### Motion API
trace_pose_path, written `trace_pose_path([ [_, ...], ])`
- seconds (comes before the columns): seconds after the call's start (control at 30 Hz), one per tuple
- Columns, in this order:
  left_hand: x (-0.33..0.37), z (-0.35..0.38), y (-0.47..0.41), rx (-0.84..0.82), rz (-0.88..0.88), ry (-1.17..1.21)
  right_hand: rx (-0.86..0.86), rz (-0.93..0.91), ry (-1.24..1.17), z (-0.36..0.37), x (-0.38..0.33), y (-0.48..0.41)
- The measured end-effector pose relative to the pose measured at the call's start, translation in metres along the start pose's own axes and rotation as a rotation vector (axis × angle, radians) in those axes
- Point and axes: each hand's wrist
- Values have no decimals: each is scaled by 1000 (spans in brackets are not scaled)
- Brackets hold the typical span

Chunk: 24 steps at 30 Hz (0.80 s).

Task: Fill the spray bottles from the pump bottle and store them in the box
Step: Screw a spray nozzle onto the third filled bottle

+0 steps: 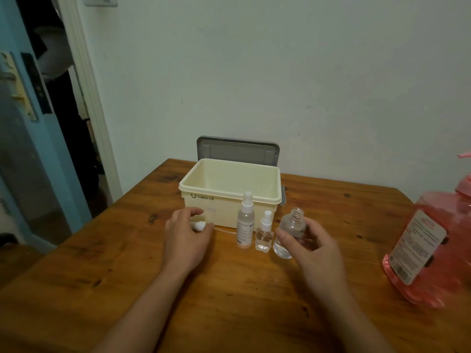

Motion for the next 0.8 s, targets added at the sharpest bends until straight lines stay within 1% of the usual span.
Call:
trace_pose_path([
  [0.17, -11, 3, -6, -38, -61, -69, -9, -11, 13, 3, 3, 1],
  [0.37, -6, 5, -10, -29, -66, -195, -2, -2, 32, 2, 5, 3],
  [0.47, -5, 3, -10, -26, -62, -205, -2, 7, 39, 2, 5, 3],
  [0.6, -6, 2, -10, -46, -65, -182, -11, 15, 57, 2, 7, 3],
  [0.8, -8, -7, -7, -69, -64, 23, -9, 11, 65, 1, 8, 4],
])
Point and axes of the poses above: each hand's wrist, its own y-axis away from the middle knuckle, its own z-axis out of the palm, x = y × z, and after that the axes turned 4 degrees about -x, right-handed
